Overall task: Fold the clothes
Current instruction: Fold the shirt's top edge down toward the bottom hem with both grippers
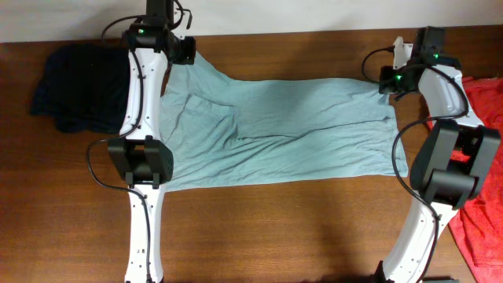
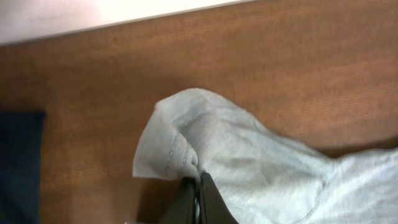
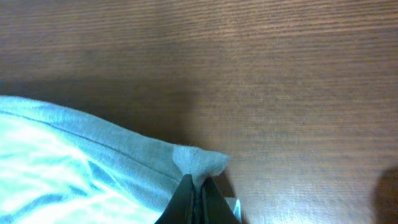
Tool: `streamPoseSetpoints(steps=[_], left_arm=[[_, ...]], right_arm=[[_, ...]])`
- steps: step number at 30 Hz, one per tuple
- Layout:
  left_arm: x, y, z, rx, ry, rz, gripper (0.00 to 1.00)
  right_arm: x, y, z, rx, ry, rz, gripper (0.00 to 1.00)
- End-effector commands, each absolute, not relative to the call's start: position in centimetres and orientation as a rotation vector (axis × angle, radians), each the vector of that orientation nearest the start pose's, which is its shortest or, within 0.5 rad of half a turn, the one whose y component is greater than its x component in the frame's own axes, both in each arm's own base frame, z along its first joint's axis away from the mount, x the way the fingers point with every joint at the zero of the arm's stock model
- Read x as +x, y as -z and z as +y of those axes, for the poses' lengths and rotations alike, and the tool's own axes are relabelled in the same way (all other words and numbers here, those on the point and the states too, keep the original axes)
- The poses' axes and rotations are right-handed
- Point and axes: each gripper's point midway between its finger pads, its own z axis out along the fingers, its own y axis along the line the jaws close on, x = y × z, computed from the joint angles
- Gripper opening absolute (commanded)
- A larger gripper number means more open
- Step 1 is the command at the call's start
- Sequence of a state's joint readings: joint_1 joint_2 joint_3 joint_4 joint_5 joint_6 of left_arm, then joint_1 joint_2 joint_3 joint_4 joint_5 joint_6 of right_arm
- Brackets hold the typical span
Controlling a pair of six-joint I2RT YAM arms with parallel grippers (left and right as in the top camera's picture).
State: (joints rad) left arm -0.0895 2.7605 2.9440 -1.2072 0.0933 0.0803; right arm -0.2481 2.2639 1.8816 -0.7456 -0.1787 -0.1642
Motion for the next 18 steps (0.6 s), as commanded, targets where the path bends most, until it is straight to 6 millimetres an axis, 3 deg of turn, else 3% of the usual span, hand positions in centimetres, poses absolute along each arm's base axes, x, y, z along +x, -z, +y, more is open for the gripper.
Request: streamPoseSetpoints(steps=[1,9,18], left_arm=[[61.3,-14.4,-6.7,0.297,0.098,2.532,0.01],[58.6,-14.1,-6.2,0.302,0.092,2.635,0.01],[56.3,-17.0,-4.2,0.261,0.034,2.668,0.01]], right_arm=[[53.7,-12.5,-10.1,0.004,-0.079,2.562,0.04],[51.9,-14.2,-9.6,-0.006,-0.085,2.589,0.04],[50.0,-13.6,-9.9,0.005,-0.107,2.663,0.04]])
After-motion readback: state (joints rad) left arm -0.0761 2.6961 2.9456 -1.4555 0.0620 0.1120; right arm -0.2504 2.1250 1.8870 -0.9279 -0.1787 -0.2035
